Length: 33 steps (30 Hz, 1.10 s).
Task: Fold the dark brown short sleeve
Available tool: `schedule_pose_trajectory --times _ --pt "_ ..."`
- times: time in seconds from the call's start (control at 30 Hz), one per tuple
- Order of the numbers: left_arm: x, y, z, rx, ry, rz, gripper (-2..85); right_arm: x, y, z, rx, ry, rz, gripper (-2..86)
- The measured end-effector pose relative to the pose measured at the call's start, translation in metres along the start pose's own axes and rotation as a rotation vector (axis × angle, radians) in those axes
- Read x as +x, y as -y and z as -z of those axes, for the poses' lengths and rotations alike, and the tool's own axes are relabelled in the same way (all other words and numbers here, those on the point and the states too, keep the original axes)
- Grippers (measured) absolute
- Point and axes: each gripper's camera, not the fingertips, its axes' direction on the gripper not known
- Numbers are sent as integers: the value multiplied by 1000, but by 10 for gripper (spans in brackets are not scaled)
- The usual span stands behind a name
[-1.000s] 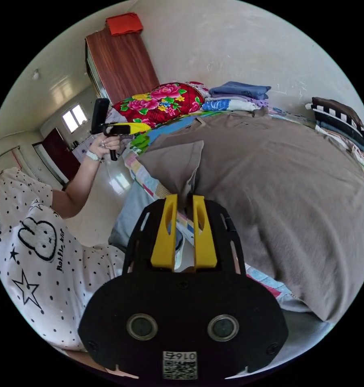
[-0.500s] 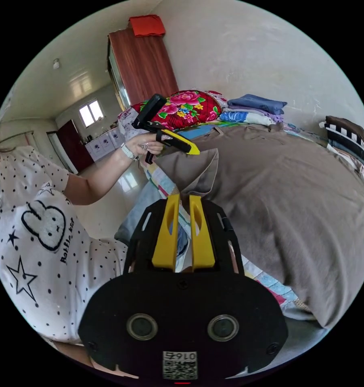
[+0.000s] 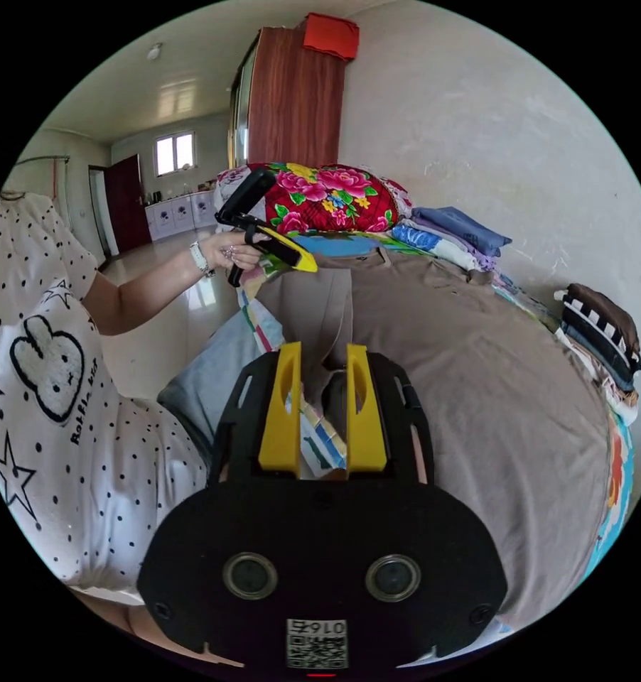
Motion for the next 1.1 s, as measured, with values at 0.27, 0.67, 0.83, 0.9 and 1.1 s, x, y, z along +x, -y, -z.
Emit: schedule_pose_trajectory --times 0.27,0.67,0.83,0.9,1.1 --pt "28 -18 23 50 -26 -98 -10 -9 7 -11 -183 11 62 13" --pt "97 -98 85 302 -228 -528 -10 -47 -5 17 -57 74 244 -4" --pt "113 -94 82 219 -212 -596 -10 -43 -3 23 -16 96 270 -4" --pt "113 -88 80 214 -192 -590 -10 -43 -2 26 21 116 284 -4" --pt "87 -45 87 236 -162 -545 -10 -19 10 30 51 80 177 -3"
